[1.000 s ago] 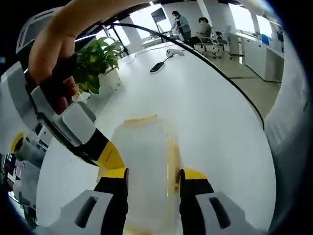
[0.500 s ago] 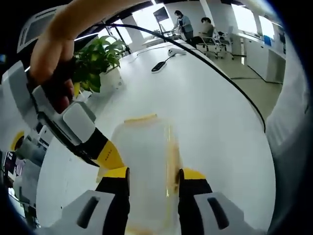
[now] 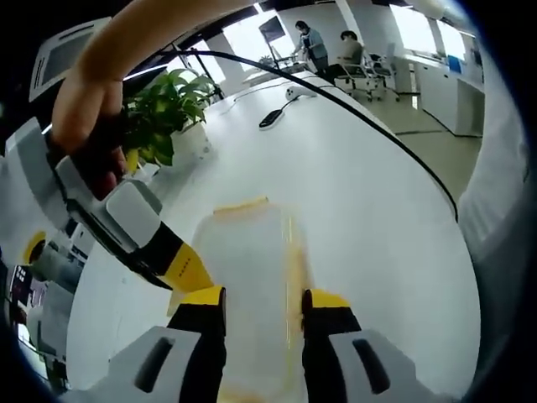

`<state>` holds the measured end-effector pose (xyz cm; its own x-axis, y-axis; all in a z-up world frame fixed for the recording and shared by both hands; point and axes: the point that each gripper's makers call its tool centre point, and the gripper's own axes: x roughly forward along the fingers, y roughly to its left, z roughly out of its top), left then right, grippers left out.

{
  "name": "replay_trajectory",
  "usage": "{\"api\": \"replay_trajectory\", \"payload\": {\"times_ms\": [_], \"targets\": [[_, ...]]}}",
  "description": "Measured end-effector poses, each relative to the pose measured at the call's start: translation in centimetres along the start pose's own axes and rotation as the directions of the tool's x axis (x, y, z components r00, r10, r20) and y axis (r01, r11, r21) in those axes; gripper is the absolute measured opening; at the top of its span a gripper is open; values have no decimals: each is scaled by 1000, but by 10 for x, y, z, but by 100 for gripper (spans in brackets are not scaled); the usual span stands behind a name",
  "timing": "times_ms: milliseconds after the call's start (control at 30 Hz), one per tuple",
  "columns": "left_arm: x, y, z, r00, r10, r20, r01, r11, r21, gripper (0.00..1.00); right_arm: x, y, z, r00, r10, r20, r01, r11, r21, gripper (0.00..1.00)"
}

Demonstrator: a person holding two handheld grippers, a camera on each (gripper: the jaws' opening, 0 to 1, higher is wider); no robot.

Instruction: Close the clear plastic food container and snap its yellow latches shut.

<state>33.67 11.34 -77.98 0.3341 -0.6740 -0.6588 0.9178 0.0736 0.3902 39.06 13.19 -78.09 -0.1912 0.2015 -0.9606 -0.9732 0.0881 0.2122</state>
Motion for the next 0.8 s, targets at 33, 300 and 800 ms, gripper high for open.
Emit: {"api": "replay_trajectory", "payload": {"times_ms": [33, 300, 800], "targets": [[0, 0, 0, 1000, 1, -1, -1, 1000, -1, 28, 0, 0, 0, 1000, 7, 0, -7, 1000, 5, 26], [0, -1, 0, 1000, 0, 8, 0, 1000, 3, 29, 0, -1, 2, 998, 52, 24, -52, 999, 14, 26], [0, -3, 1, 1000, 25, 17, -25, 1000, 8, 30, 1, -1, -2, 1000, 21, 2, -21, 1000, -10, 28]]}}
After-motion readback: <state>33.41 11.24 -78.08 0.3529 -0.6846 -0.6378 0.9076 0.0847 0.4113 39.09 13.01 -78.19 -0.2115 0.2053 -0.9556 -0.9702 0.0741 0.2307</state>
